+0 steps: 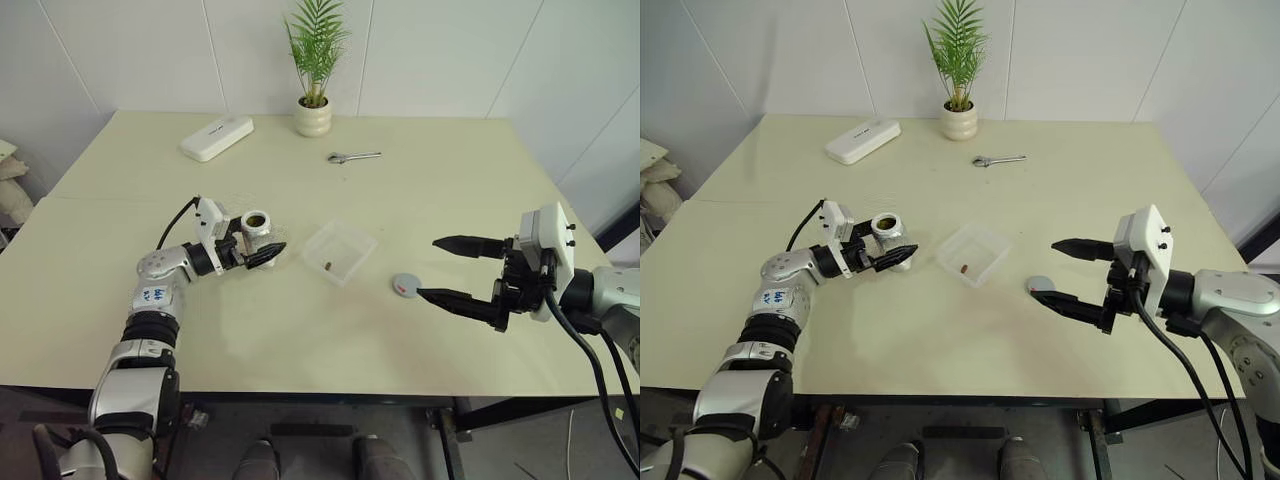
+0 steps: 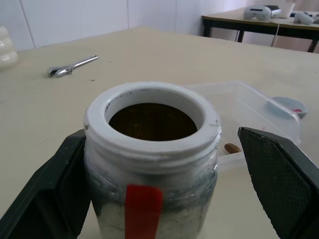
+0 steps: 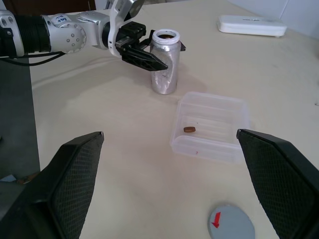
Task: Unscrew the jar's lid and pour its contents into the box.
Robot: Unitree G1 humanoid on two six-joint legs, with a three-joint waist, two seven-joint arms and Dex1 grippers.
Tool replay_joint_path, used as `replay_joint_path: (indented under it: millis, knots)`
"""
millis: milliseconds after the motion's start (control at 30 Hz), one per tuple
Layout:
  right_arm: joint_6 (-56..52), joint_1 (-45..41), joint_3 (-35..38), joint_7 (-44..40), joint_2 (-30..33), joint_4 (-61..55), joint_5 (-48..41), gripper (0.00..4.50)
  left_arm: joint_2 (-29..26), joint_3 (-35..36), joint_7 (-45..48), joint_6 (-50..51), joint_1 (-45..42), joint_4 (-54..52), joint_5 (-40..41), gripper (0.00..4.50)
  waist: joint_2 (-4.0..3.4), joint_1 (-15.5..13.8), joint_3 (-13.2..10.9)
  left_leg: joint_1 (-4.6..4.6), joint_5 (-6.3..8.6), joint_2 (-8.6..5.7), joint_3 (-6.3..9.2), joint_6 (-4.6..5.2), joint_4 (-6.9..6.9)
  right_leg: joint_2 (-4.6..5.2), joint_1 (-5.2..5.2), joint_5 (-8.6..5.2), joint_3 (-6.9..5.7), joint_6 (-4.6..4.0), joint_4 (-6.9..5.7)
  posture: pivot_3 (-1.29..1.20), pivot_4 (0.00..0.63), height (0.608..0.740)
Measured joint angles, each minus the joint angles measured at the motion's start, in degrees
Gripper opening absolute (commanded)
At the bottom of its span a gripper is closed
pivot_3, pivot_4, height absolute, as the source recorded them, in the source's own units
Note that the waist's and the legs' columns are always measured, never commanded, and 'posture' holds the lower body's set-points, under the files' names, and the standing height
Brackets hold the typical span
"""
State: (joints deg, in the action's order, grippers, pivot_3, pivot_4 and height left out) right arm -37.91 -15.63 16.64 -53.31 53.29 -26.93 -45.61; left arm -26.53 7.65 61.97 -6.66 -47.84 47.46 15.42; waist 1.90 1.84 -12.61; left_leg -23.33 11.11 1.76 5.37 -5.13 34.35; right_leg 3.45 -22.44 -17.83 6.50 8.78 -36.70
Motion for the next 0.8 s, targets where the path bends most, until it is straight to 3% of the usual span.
replay_joint_path:
  millis: [467, 800]
  knots:
    - [-1.55, 0.01, 2.35, -0.71, 3.28, 0.27, -0.35, 4.5, -9.96, 0.03, 10.79, 9.05, 5.94, -6.72, 0.74, 4.49, 0.0, 0.02, 0.0, 0.02, 0.01, 0.03, -0.02, -0.01, -0.33, 0.04, -0.04, -0.05, -0.05, -0.09, 0.23, 0.0, 0.15, 0.74]
    - [-3.5, 1.89, 7.7, -1.96, 6.45, 0.07, -1.35, 4.5, -19.77, 2.67, 23.3, 6.38, 5.89, 0.92, 1.93, 4.49, 0.0, 0.07, 0.0, 0.01, 0.02, 0.05, -0.06, -0.01, -0.52, 0.06, -0.12, -0.27, -0.07, -0.49, 0.35, 0.0, 0.15, 0.74]
